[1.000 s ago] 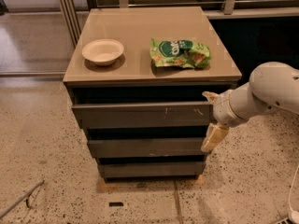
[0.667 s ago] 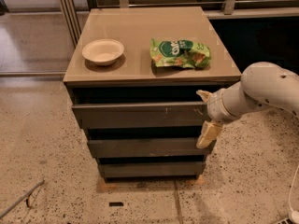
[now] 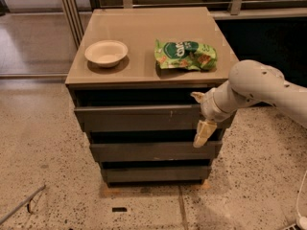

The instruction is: Open top drawer

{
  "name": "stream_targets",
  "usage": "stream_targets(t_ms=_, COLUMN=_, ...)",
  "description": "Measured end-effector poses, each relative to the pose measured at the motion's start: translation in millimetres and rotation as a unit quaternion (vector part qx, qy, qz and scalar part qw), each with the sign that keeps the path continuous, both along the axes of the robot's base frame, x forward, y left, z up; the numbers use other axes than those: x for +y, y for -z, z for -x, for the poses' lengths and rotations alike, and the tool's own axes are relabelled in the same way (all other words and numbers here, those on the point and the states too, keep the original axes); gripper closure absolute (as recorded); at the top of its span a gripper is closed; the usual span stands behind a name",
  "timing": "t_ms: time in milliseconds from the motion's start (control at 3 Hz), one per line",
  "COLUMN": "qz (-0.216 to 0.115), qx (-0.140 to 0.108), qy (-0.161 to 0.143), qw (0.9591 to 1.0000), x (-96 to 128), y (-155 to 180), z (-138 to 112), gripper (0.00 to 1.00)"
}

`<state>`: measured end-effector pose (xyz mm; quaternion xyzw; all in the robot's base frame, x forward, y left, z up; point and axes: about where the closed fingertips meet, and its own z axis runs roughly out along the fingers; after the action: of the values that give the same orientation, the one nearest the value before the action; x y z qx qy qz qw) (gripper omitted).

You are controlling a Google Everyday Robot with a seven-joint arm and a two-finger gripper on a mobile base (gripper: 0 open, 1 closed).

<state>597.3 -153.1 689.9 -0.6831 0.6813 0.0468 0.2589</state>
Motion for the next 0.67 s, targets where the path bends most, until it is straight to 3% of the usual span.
stream_targets(t_ms=667, qz=0.014, qx=0.057, qy=-0.017, qw=0.9981, x=20.4, y=46.1, z=-25.2, gripper=0.0)
